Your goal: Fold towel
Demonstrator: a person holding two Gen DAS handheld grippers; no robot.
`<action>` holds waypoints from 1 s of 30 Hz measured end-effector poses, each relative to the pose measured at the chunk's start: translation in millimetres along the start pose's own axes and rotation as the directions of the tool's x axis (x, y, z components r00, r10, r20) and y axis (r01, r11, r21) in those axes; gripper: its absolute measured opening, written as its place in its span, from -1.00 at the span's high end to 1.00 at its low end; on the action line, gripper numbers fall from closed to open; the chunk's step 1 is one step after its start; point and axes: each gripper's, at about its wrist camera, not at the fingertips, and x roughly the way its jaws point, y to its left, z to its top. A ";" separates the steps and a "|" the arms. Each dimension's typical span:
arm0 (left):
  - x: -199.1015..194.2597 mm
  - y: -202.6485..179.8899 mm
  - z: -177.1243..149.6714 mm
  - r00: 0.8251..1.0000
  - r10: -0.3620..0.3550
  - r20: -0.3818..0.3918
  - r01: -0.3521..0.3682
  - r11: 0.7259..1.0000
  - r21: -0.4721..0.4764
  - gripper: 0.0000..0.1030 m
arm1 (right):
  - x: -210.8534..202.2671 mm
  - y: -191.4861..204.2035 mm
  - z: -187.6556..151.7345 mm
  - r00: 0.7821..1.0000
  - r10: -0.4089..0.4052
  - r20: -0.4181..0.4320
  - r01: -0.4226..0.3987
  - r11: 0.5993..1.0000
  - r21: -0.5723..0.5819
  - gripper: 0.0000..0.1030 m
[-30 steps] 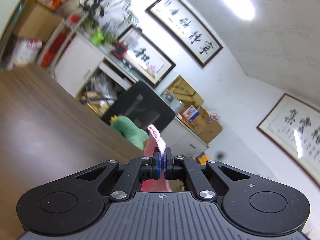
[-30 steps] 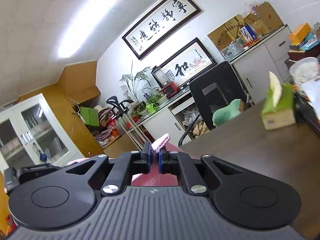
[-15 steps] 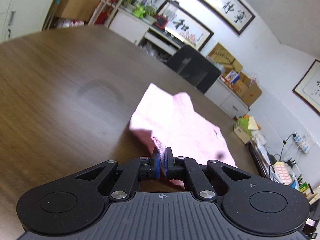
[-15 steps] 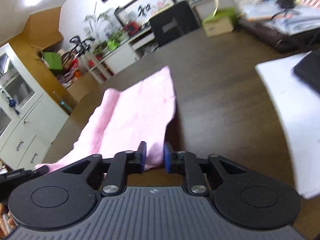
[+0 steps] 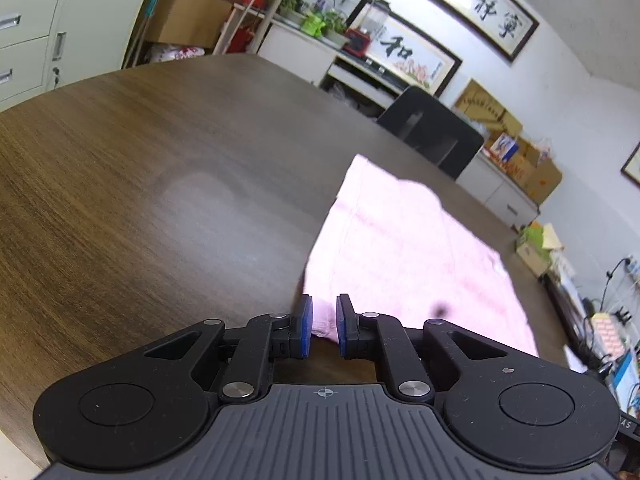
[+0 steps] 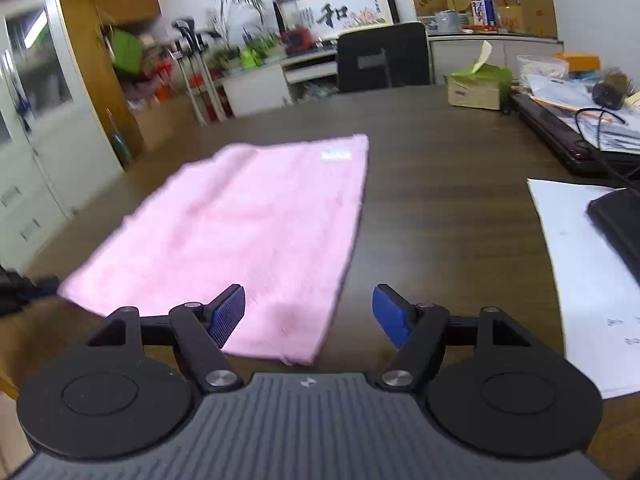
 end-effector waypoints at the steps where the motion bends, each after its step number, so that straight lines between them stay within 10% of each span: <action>1: -0.2 1.3 -1.1 1.000 0.000 -0.007 0.000 1.000 0.004 0.71 | -0.6 -0.4 -3.4 1.000 0.005 -0.007 -0.005 1.000 0.010 -0.50; 16: -8.6 -0.7 -8.2 0.999 -0.026 -0.023 0.027 0.998 0.065 0.21 | 14.2 40.6 -16.0 0.998 -0.065 -0.017 0.060 0.976 -0.211 -0.61; 22: -7.4 -8.5 -9.4 1.000 -0.020 -0.017 0.022 0.993 0.113 0.01 | 11.3 47.7 -17.1 0.999 -0.054 -0.003 0.052 0.970 -0.239 0.17; 30: -7.0 -11.4 -11.1 0.998 -0.054 -0.036 0.059 0.984 0.166 -0.08 | 7.1 41.6 -20.5 0.999 -0.039 0.019 0.042 0.973 -0.226 0.47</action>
